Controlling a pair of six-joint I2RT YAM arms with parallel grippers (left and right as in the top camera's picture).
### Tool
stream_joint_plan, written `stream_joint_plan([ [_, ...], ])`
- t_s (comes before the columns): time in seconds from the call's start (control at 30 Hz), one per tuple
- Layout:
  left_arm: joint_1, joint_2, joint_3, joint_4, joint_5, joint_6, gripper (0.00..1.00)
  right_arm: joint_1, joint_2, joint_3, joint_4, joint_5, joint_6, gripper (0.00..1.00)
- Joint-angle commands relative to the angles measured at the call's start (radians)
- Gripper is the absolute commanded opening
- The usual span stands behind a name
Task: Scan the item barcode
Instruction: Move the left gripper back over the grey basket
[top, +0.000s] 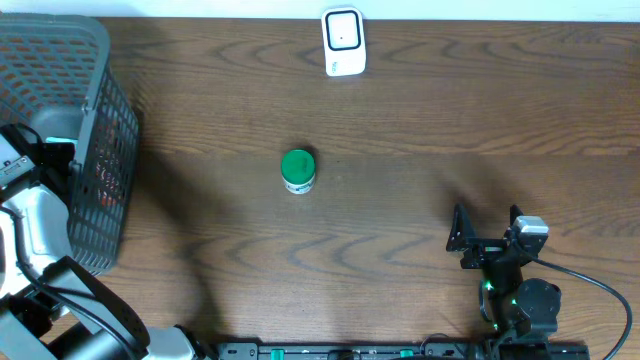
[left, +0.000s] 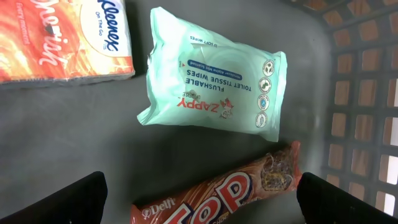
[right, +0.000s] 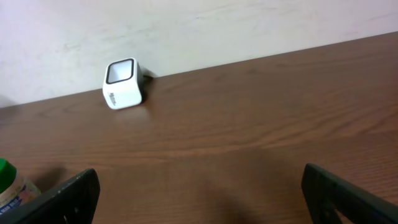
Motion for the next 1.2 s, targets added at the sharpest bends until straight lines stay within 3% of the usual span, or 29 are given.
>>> stream_joint_plan([
  [0.0,0.041,0.097,-0.055,0.003,0.018,0.055,0.98,0.008,0.000,-0.006,0.001,-0.004,0.003,0.99],
  [0.17,0.059,0.021,-0.048,0.002,0.085,0.074,0.98,0.008,0.000,-0.006,0.000,-0.004,0.003,0.99],
  [0.47,0.064,-0.145,-0.023,0.003,0.054,0.138,0.98,0.008,0.000,-0.005,0.000,-0.004,0.003,0.99],
  [1.17,0.113,0.114,-0.024,0.103,0.085,0.157,0.98,0.008,0.000,-0.006,0.001,-0.004,0.003,0.99],
])
